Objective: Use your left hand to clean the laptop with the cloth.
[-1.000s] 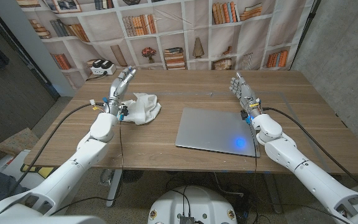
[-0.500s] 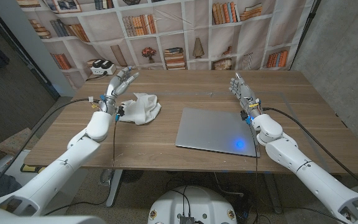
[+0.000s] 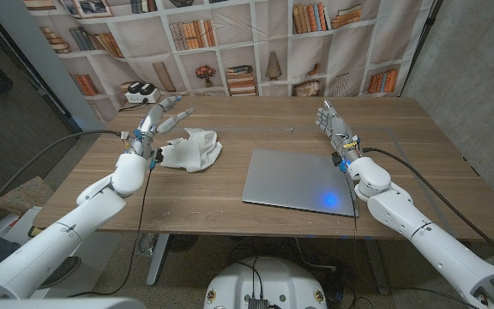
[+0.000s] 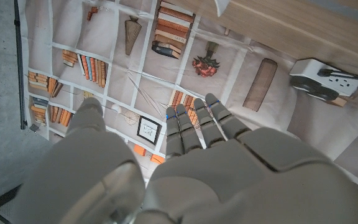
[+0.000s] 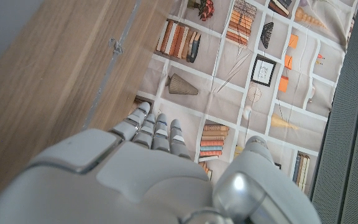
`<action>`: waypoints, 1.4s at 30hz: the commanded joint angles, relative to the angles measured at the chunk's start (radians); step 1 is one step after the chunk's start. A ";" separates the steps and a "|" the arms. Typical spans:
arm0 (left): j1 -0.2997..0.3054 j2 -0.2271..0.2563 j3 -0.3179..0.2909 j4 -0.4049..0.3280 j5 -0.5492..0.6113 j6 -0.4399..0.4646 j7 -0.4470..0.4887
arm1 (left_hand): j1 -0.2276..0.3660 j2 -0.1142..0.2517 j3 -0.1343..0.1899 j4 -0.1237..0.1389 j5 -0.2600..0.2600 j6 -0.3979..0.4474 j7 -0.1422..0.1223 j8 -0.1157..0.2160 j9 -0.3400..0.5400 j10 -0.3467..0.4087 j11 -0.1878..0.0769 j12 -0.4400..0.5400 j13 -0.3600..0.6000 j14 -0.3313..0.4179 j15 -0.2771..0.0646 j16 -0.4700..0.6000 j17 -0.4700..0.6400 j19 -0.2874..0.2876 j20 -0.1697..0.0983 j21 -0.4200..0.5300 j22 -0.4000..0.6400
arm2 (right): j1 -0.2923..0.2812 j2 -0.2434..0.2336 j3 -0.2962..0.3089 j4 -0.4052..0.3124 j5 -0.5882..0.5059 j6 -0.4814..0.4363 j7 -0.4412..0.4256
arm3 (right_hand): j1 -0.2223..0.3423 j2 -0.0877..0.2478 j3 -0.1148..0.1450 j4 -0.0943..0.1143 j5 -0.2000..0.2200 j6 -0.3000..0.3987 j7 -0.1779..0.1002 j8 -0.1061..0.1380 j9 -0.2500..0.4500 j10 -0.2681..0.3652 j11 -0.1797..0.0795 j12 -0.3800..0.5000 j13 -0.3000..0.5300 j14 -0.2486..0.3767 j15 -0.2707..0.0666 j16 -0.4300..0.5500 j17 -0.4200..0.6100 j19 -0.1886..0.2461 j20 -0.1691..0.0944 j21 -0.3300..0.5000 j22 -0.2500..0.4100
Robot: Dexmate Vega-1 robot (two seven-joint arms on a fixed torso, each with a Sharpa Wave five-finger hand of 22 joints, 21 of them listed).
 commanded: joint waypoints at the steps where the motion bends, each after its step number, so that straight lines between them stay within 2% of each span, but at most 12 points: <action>1: 0.032 0.080 0.007 -0.098 0.136 0.154 0.023 | 0.011 0.000 0.002 -0.006 -0.002 0.013 0.001 0.008 0.003 0.015 0.002 0.005 0.004 0.016 -0.051 0.004 0.002 0.013 -0.052 0.003 0.001 | 0.014 0.002 -0.012 -0.002 -0.002 -0.019 0.005 | 0.012 -0.003 0.002 -0.003 0.002 0.009 -0.003 0.002 0.002 0.002 0.004 -0.002 0.005 0.003 0.001 -0.001 0.006 0.006 -0.001 0.004 0.004; 15: 0.049 0.163 0.025 -0.235 0.235 0.341 -0.043 | 0.034 -0.008 0.001 -0.019 -0.004 0.003 -0.003 -0.004 0.003 0.008 -0.004 -0.009 0.004 0.015 -0.051 -0.007 0.001 0.011 -0.050 -0.005 0.001 | 0.034 0.010 -0.016 0.022 0.009 -0.015 0.028 | 0.013 -0.001 0.002 -0.004 0.002 0.011 -0.004 0.001 0.002 0.002 0.004 -0.003 0.005 0.004 0.002 -0.002 0.006 0.005 0.000 0.003 0.004; 21: 0.053 0.194 0.032 -0.288 0.275 0.408 -0.072 | 0.051 -0.022 -0.003 -0.031 -0.004 -0.009 -0.004 -0.014 0.003 0.001 0.001 -0.019 0.004 0.010 -0.049 -0.014 0.001 0.009 -0.044 -0.011 0.001 | 0.038 0.008 -0.016 0.021 0.003 -0.004 0.032 | 0.014 0.000 0.001 -0.005 0.002 0.011 -0.004 0.000 0.003 0.003 0.003 -0.003 0.005 0.003 0.003 -0.002 0.006 0.005 0.000 0.003 0.004; 26: 0.049 0.217 0.047 -0.324 0.315 0.476 -0.105 | 0.073 -0.031 -0.004 -0.044 -0.002 -0.019 -0.009 -0.023 0.004 -0.006 -0.006 -0.028 0.005 0.000 -0.051 -0.022 0.001 0.005 -0.038 -0.017 0.001 | 0.041 0.008 -0.015 0.021 0.001 -0.004 0.029 | 0.014 0.001 0.001 -0.005 0.002 0.012 -0.004 0.000 0.003 0.003 0.003 -0.004 0.005 0.004 0.002 -0.002 0.006 0.005 0.000 0.003 0.004; 28: 0.045 0.226 0.055 -0.335 0.333 0.502 -0.119 | 0.094 -0.033 -0.001 -0.053 0.000 -0.010 -0.014 -0.023 0.004 0.006 -0.017 -0.027 0.006 0.008 -0.053 -0.022 0.001 0.015 -0.029 -0.016 0.002 | 0.041 0.011 -0.015 0.024 0.003 -0.004 0.027 | 0.014 0.001 0.001 -0.005 0.002 0.013 -0.004 0.000 0.003 0.004 0.003 -0.004 0.005 0.004 0.002 -0.002 0.006 0.006 0.000 0.003 0.005; 29: 0.045 0.228 0.058 -0.338 0.338 0.509 -0.122 | 0.113 -0.036 -0.001 -0.060 0.001 0.010 -0.017 -0.020 0.005 0.024 -0.015 -0.026 0.007 0.025 -0.057 -0.019 0.002 0.040 -0.021 -0.011 0.003 | 0.042 0.012 -0.016 0.026 0.004 -0.004 0.029 | 0.014 0.001 0.001 -0.006 0.002 0.013 -0.005 0.000 0.003 0.004 0.003 -0.004 0.005 0.004 0.003 -0.002 0.006 0.006 0.000 0.003 0.005; 32: 0.039 0.241 0.069 -0.353 0.357 0.538 -0.145 | 0.127 -0.036 -0.002 -0.063 0.002 0.022 -0.026 -0.021 0.006 0.035 -0.029 -0.029 0.008 0.040 -0.062 -0.018 0.003 0.072 0.006 -0.003 0.004 | 0.042 0.012 -0.018 0.030 0.001 -0.004 0.030 | 0.015 0.002 0.001 -0.006 0.001 0.013 -0.004 0.000 0.003 0.004 0.004 -0.004 0.005 0.004 0.003 -0.002 0.006 0.006 0.000 0.004 0.005; 35: 0.032 0.252 0.084 -0.369 0.386 0.574 -0.165 | 0.132 -0.036 -0.003 -0.062 0.002 0.034 -0.036 -0.020 0.007 0.035 -0.031 -0.033 0.008 0.043 -0.065 -0.019 0.005 0.080 0.030 -0.002 0.005 | 0.039 0.014 -0.018 0.031 0.003 -0.006 0.026 | 0.015 0.002 0.001 -0.006 0.001 0.013 -0.004 0.000 0.003 0.004 0.004 -0.004 0.005 0.004 0.003 -0.002 0.006 0.005 0.001 0.003 0.005; 38: 0.026 0.258 0.097 -0.381 0.408 0.599 -0.180 | 0.136 -0.036 -0.004 -0.062 0.003 0.044 -0.042 -0.019 0.007 0.036 -0.033 -0.035 0.009 0.042 -0.068 -0.020 0.006 0.081 0.045 -0.003 0.006 | 0.036 0.016 -0.017 0.030 0.006 -0.006 0.024 | 0.015 0.003 0.002 -0.006 0.001 0.013 -0.004 -0.001 0.003 0.003 0.003 -0.005 0.005 0.004 0.003 -0.002 0.006 0.005 0.002 0.003 0.005; 42: 0.017 0.264 0.120 -0.393 0.452 0.638 -0.195 | 0.142 -0.036 -0.004 -0.063 0.003 0.056 -0.049 -0.017 0.007 0.047 -0.039 -0.034 0.009 0.045 -0.070 -0.021 0.006 0.081 0.049 -0.005 0.007 | 0.031 0.013 -0.016 0.025 0.006 -0.008 0.021 | 0.016 0.004 0.002 -0.007 0.001 0.014 -0.005 -0.001 0.003 0.003 0.003 -0.005 0.005 0.005 0.004 -0.002 0.006 0.005 0.002 0.003 0.005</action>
